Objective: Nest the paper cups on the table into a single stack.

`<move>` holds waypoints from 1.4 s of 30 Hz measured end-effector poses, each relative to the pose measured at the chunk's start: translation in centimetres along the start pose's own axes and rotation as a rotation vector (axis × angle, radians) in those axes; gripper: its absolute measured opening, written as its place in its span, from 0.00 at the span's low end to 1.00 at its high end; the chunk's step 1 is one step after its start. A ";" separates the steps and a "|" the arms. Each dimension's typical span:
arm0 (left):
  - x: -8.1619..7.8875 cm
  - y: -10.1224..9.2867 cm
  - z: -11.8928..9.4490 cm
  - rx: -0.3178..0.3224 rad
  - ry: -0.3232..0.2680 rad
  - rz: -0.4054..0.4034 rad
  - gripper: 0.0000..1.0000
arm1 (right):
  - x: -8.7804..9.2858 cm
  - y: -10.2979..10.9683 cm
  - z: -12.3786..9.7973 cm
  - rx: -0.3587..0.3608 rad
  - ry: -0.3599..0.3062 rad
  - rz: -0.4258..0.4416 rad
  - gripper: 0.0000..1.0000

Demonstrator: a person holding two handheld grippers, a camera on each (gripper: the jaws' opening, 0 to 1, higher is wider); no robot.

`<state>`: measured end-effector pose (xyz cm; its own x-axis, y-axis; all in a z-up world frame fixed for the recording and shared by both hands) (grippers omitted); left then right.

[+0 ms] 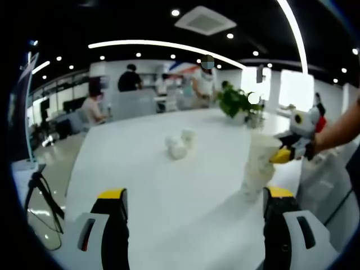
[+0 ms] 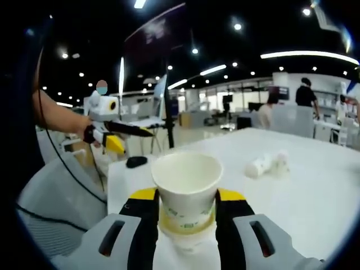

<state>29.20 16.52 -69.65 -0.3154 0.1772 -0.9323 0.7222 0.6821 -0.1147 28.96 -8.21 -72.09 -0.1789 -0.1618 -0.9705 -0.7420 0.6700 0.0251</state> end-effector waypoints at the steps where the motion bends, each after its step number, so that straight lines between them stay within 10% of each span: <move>1: 0.0 0.0 0.0 0.000 0.000 0.000 0.98 | 0.1 0.0 0.0 0.000 0.005 -0.005 0.36; 28: 0.2 -0.2 -0.1 -0.001 -0.002 -0.005 0.98 | 1.7 0.4 0.8 0.022 0.069 -0.039 0.49; 42: -1.0 0.1 0.3 -0.002 -0.014 0.010 0.98 | -2.5 -2.9 -0.3 0.083 0.004 0.008 0.68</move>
<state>29.76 16.23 -68.79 -0.2995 0.1740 -0.9381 0.7240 0.6818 -0.1047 31.40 -9.99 -69.72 -0.1879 -0.1590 -0.9692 -0.6841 0.7293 0.0130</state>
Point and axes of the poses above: the point that each gripper's makers call its tool centre point, and the gripper's own axes: z roughly forward along the fingers, y roughly to its left, x roughly out of its underside, the point moved 5 cm from there along -z, roughly backward along the fingers, and after that the axes turned 9 degrees about x, right-handed, at the moved point
